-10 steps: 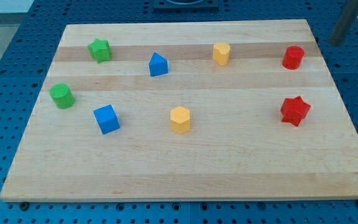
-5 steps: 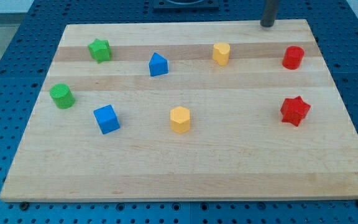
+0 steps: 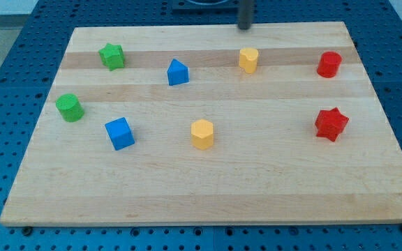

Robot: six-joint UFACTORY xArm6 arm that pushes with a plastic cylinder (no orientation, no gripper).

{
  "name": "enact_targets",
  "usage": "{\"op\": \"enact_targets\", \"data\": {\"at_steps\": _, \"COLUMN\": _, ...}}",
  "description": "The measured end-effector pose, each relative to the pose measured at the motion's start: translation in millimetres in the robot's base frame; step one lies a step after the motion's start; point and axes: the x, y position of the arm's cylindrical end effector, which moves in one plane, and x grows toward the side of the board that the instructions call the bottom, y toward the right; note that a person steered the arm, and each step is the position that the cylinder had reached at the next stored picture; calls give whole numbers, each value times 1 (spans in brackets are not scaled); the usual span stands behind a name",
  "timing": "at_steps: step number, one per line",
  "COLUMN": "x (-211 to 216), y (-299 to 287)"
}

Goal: Push the green star left to the blue cube

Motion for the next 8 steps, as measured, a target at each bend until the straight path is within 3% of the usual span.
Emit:
{"op": "enact_targets", "data": {"at_steps": 2, "x": -1, "y": -166}}
{"op": "enact_targets", "data": {"at_steps": 3, "x": -1, "y": -178}}
{"op": "enact_targets", "data": {"at_steps": 4, "x": -1, "y": -245}}
{"op": "enact_targets", "data": {"at_steps": 7, "x": 6, "y": -265}}
{"op": "enact_targets", "data": {"at_steps": 8, "x": 53, "y": -258}}
